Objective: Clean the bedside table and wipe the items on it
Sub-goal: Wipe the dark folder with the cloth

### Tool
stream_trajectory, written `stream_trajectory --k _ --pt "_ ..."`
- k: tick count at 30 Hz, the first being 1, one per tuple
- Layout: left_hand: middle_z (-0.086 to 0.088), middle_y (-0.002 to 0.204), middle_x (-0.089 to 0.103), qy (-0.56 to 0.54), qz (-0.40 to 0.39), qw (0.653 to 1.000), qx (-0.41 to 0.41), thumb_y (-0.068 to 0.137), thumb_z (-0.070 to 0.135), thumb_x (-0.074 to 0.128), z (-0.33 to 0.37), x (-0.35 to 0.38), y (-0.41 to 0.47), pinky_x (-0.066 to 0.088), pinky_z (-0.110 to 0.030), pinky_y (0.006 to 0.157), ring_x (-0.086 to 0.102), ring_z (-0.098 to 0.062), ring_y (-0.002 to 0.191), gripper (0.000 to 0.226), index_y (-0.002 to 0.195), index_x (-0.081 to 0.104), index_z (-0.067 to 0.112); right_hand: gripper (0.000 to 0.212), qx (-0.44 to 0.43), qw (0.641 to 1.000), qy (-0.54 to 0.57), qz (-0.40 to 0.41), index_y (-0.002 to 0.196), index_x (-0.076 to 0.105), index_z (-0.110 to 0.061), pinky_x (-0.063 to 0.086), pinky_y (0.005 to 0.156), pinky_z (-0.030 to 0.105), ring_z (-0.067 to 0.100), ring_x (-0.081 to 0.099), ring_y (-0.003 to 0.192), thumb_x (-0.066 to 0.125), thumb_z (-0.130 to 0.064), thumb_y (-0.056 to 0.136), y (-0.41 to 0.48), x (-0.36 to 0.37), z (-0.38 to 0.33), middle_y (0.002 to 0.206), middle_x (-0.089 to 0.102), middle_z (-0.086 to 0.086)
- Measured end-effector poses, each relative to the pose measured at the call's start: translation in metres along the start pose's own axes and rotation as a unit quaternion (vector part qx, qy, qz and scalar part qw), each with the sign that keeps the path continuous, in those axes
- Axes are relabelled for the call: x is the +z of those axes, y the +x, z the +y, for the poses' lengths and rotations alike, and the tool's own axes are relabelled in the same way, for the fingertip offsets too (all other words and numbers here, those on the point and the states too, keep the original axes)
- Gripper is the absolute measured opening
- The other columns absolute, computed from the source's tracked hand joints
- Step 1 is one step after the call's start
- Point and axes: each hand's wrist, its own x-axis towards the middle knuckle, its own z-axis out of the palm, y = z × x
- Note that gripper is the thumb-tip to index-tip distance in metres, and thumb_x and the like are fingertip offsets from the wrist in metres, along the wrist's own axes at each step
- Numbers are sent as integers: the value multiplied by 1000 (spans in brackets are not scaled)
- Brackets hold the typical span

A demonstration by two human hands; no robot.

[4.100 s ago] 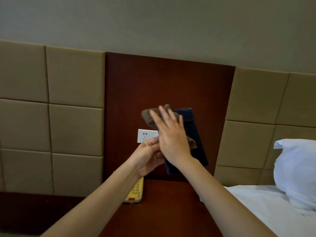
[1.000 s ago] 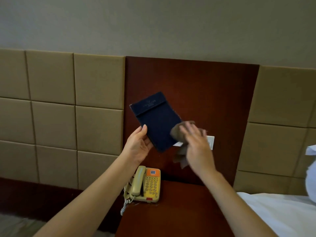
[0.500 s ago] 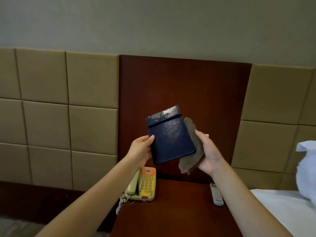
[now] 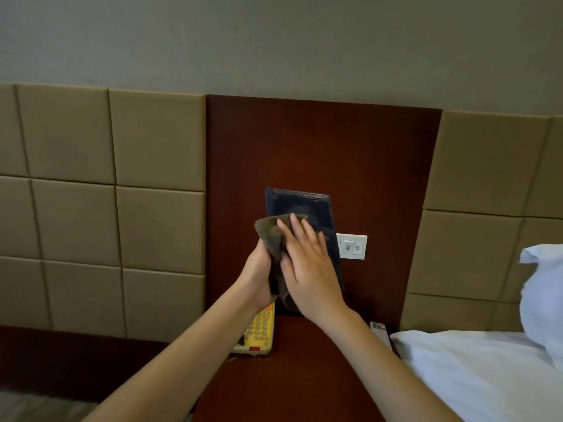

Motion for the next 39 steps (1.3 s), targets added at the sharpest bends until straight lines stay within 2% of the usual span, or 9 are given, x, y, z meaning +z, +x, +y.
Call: stream_trajectory --k 6,14,17,21,23,28,30,35,39 --pt "-4 109 67 52 62 997 3 91 67 24 -10 -3 -3 54 -42 80 64 -26 99 56 104 61 28 50 173 983 -59 8 153 14 -20 -2 120 42 18 6 148 21 -29 104 22 -24 44 160 14 2" --pt "-12 114 69 -27 -23 999 -14 95 61 22 13 -1 7 50 -34 84 65 -23 103 66 118 63 14 62 -22 996 -85 -17 151 21 -21 -8 118 36 13 0 148 6 -40 94 6 -2 -5 160 12 0" --pt "-8 117 66 -18 -57 998 -11 96 58 21 11 -4 5 49 -37 84 61 -23 106 59 115 62 21 57 12 995 -104 -1 152 15 -26 -7 118 37 11 -4 147 7 -40 96 19 -12 19 161 5 -3" --pt "-9 123 64 2 -70 998 9 100 45 29 5 -4 5 49 -41 93 61 -24 109 45 119 60 18 50 154 985 -80 -9 152 15 -25 -1 119 43 19 4 148 18 -34 103 41 -31 42 161 8 1" --pt "-14 127 60 11 -69 997 22 101 39 33 8 -4 7 43 -44 101 57 -28 113 42 123 59 14 51 133 988 -75 -2 152 15 -25 -3 119 42 19 2 148 19 -35 103 38 -30 31 161 8 1" --pt "-17 107 63 10 -70 996 46 100 20 39 13 -11 8 56 -31 74 65 -22 89 31 116 60 4 56 -12 996 -92 -6 150 21 -30 -6 118 41 16 1 148 15 -44 96 19 -20 4 160 12 -2" --pt "-13 97 65 15 -93 994 53 100 14 39 12 -13 3 58 -29 69 68 -18 80 25 107 61 3 53 7 993 -111 -36 151 17 -34 -7 118 41 13 -2 148 16 -44 98 27 -29 18 161 7 -6" --pt "-14 101 70 52 -121 989 61 96 4 45 6 -9 -4 59 -29 70 70 -21 87 22 111 60 -3 49 130 986 -92 -43 150 21 -31 0 118 47 19 7 148 22 -41 102 46 -43 46 160 15 -2" --pt "-14 98 70 88 -118 987 64 96 1 46 8 -5 -5 59 -28 68 71 -22 83 21 109 62 -1 49 114 989 -91 -25 151 21 -29 0 119 46 20 6 148 25 -37 102 41 -45 35 160 13 0"
